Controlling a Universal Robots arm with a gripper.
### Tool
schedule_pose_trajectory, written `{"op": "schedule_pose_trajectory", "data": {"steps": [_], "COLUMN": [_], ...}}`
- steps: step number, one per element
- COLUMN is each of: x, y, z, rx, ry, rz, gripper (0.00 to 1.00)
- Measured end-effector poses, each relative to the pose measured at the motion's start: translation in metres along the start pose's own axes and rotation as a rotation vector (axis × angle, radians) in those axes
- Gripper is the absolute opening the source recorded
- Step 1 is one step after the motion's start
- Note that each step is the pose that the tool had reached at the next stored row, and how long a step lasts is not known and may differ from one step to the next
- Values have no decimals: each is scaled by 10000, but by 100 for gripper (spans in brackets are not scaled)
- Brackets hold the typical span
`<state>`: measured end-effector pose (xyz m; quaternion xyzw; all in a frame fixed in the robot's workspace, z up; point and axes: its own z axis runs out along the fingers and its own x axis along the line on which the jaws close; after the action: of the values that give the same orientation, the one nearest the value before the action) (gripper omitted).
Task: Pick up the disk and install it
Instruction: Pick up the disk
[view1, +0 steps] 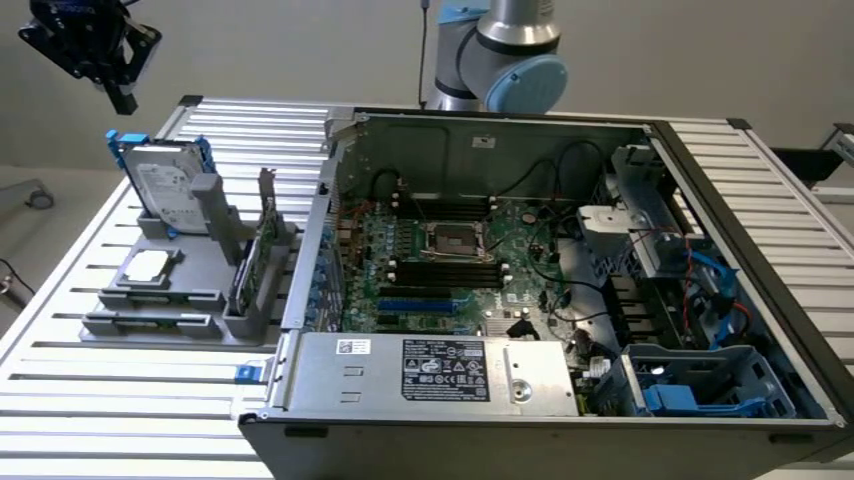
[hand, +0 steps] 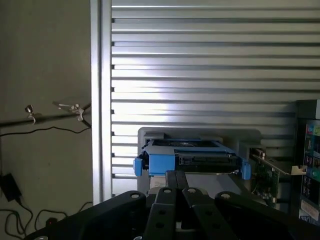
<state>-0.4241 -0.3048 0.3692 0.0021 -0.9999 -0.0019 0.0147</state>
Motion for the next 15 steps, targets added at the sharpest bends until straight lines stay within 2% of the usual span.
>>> {"op": "schedule_pose_trajectory", "data": {"steps": [11, 12, 13, 15], "x": [0, 10, 27, 29], "y": [0, 2, 5, 4], "z": [0, 0, 2, 6], "rx": [0, 0, 0, 6], "ry": [9, -13, -68, -85], "rz": [0, 1, -6, -226], "gripper": [11, 11, 11, 11]}}
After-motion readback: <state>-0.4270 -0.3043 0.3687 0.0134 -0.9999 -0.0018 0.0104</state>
